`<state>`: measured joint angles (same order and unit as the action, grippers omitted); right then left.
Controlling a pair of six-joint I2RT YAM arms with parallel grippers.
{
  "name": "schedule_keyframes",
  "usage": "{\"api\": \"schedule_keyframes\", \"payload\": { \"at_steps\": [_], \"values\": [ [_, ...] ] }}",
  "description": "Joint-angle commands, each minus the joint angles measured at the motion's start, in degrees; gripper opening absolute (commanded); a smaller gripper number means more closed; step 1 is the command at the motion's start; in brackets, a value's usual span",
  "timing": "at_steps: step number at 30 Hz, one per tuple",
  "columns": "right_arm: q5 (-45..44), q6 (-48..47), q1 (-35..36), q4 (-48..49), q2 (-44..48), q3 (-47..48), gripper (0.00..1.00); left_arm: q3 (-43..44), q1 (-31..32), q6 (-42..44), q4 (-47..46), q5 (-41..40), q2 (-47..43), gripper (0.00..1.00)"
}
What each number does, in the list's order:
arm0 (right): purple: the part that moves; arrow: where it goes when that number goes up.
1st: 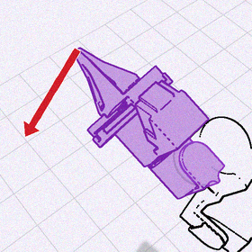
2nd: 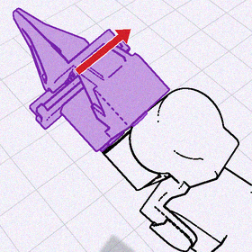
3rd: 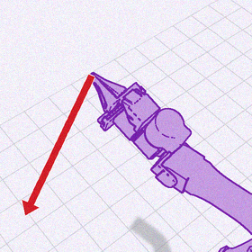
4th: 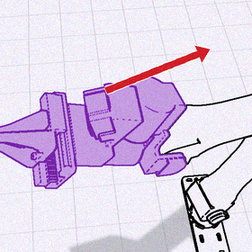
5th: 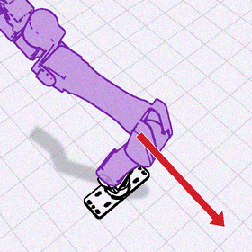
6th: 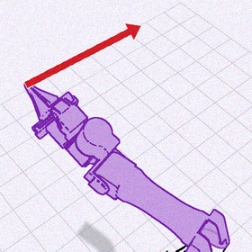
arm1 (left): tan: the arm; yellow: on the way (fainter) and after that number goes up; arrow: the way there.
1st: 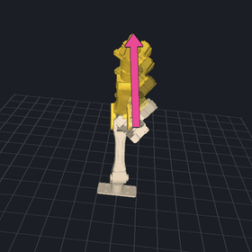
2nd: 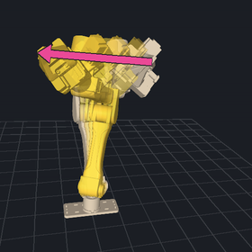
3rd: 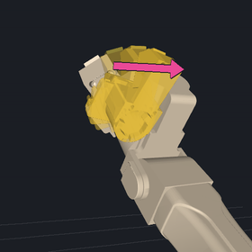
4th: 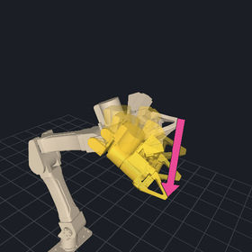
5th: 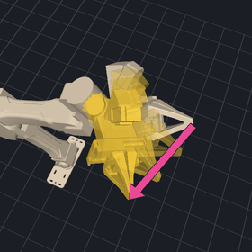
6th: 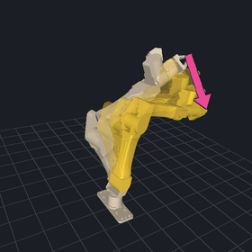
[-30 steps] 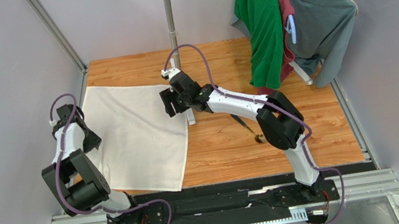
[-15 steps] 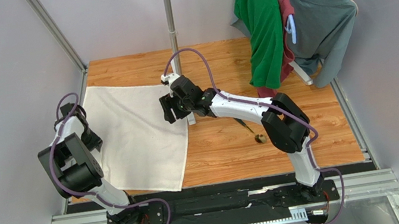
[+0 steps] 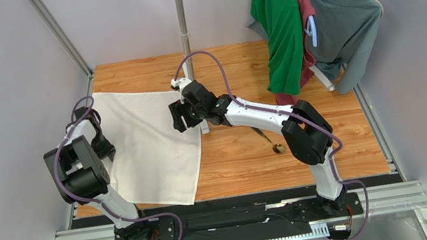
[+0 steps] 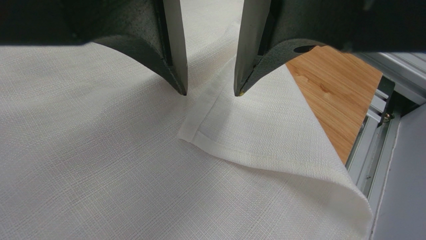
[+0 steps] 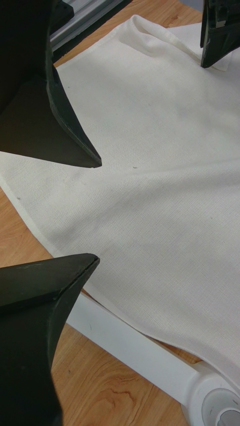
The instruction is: Fold the napkin, place the utensils inside, and roll it up
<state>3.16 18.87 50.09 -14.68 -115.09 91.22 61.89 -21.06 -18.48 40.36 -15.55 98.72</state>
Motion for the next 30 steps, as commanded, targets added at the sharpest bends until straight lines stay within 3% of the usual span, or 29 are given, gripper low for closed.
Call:
{"api": "schedule_keyframes", "payload": {
  "at_steps": [1,12,21,30],
  "values": [
    [0.27,0.81,0.45,2.55,3.20,0.98,0.68,2.62,0.05,1.17,0.60,-1.76,1.65,0.46],
    [-0.43,0.55,0.80,2.81,4.08,-0.34,0.69,2.89,0.05,1.08,0.77,-2.38,2.01,0.31],
    [-1.14,0.11,1.33,2.55,4.26,-0.52,0.70,2.45,-0.12,0.20,1.21,-4.04,-0.10,0.00],
    [-1.31,-0.33,1.77,2.81,4.96,-1.13,0.70,-1.94,-2.23,-2.70,0.51,-11.16,-11.42,0.00]
  ]
}}
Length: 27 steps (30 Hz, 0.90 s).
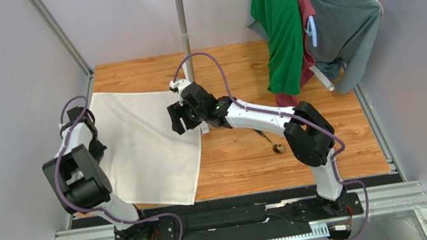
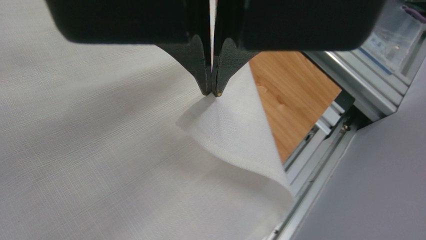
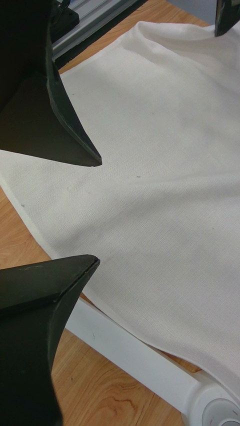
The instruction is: Fold the napkin, place the utensils inside, and roll it up
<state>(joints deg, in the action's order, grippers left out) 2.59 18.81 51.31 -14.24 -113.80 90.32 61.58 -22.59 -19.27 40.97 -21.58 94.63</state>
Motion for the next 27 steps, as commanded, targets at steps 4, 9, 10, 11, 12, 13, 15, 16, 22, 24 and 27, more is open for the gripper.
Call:
{"api": "schedule_keyframes", "payload": {
  "at_steps": [4,9,10,11,12,13,15,16,22,24,27],
  "values": [
    [-0.57,-0.26,0.90,2.55,3.93,-0.24,0.70,-2.78,-1.14,-2.53,0.34,-8.46,-8.94,0.00],
    [-0.48,-0.44,1.25,2.81,4.55,-0.67,0.70,-3.22,-1.58,-3.67,2.18,-10.76,-9.11,0.00],
    [-0.57,-0.61,1.34,2.81,4.81,-0.85,0.70,-3.22,-1.58,-3.93,2.36,-11.11,-9.46,0.00],
    [-0.66,-0.61,1.34,2.90,4.99,-1.20,0.70,-3.31,-1.58,-4.02,2.62,-11.11,-9.90,0.00],
    [-0.92,-0.70,1.34,2.99,5.08,-1.55,0.70,-3.57,-1.58,-4.20,2.71,-11.11,-10.95,0.00],
    [-1.09,-0.79,1.42,3.16,5.43,-1.90,0.70,-3.84,-1.58,-4.29,2.54,-11.20,-11.65,0.00],
    [-1.27,-0.79,1.25,3.43,5.69,-2.69,0.70,-4.27,-1.49,-4.37,2.62,-11.02,-13.32,0.00],
    [-1.27,-0.79,1.34,3.52,5.78,-2.78,0.70,-4.36,-1.23,-4.38,2.71,-10.94,-13.77,0.00],
    [-1.18,-0.44,1.51,3.87,5.87,-3.57,0.71,-3.93,0.88,-4.64,3.59,-12.78,-13.60,0.00],
    [-1.45,-0.61,1.51,3.87,6.22,-3.84,0.71,-3.58,1.05,-4.73,3.85,-12.61,-14.47,0.00],
    [-2.32,-0.97,1.51,3.52,6.40,-4.28,0.71,-3.75,2.28,-4.20,2.63,-12.17,-16.75,0.00]
  ]
}}
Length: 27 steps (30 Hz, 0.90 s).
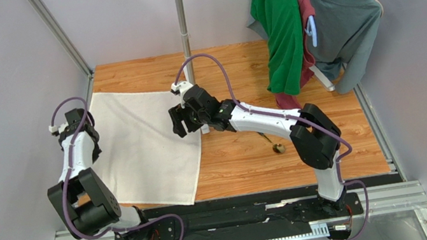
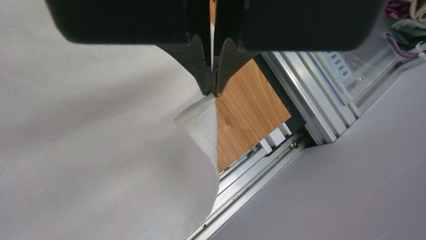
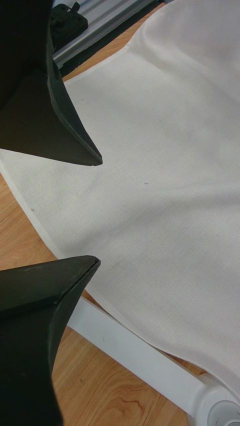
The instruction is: Fold the napkin, place the utensils inside, and roll it up
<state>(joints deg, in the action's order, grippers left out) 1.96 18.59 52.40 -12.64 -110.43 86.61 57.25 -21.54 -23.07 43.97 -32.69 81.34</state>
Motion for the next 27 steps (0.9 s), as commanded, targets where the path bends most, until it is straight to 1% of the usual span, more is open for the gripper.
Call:
{"api": "schedule_keyframes", "payload": {
  "at_steps": [1,6,7,10,14,18,23,27],
  "values": [
    [-1.87,-0.92,0.51,1.83,3.03,-0.65,0.71,0.84,1.67,-0.31,-0.46,-0.89,-3.82,0.00],
    [-1.87,-1.54,0.42,1.04,3.38,-0.91,0.72,2.94,5.63,0.48,-0.64,1.22,-4.00,0.00],
    [-3.61,-1.45,0.42,0.96,3.56,-1.09,0.72,3.12,5.89,0.48,-0.72,1.83,-3.91,0.00],
    [-4.33,-1.19,0.42,0.78,3.91,-1.70,0.72,3.39,6.07,0.83,-1.16,3.59,-3.21,0.00],
    [-4.15,-0.57,0.42,1.31,4.08,-2.32,0.72,3.92,5.98,0.66,0.33,3.16,-1.71,0.00],
    [-3.80,-0.83,0.42,1.22,4.00,-2.41,0.72,3.65,6.77,0.57,-0.37,2.89,-3.64,0.00],
    [-4.24,-1.45,0.33,0.26,3.91,-2.15,0.73,4.18,9.93,0.92,-0.55,3.94,-2.86,0.00],
    [-5.90,-1.71,0.33,-0.63,4.70,-2.41,0.73,7.33,13.71,0.40,-0.46,4.82,-0.93,0.00]
  ]
}}
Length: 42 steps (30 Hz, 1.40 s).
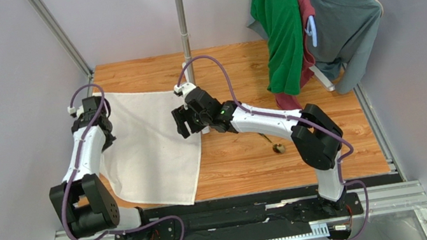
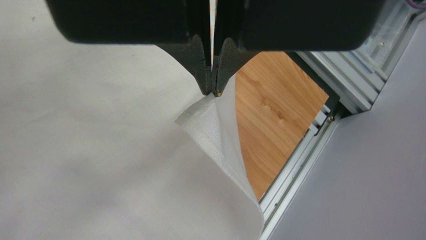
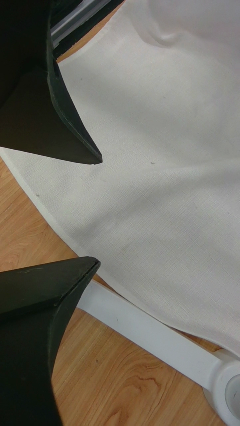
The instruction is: Fold the napkin, place the utensils inside, and roll it up
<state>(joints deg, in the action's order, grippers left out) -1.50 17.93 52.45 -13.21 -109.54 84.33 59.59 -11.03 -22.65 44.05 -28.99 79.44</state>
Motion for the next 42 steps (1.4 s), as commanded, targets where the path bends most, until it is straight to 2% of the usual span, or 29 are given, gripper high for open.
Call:
{"api": "schedule_keyframes", "payload": {
  "at_steps": [1,13,25,42],
  "values": [
    [-2.89,-0.97,0.29,-0.15,4.67,-0.48,0.73,5.79,3.99,-0.28,-0.55,1.83,1.50,0.00],
    [-7.99,-0.36,-1.38,-3.31,15.13,-8.66,0.74,17.57,15.76,-4.50,-0.55,5.08,13.72,0.00],
    [-12.83,0.61,-7.18,-5.24,27.00,-19.03,0.76,32.24,22.01,-7.05,-0.20,8.43,27.60,0.00],
    [-13.09,2.02,-10.78,-6.03,30.52,-24.57,0.76,57.03,29.31,-6.17,4.46,10.18,47.03,0.00]
  ]
}}
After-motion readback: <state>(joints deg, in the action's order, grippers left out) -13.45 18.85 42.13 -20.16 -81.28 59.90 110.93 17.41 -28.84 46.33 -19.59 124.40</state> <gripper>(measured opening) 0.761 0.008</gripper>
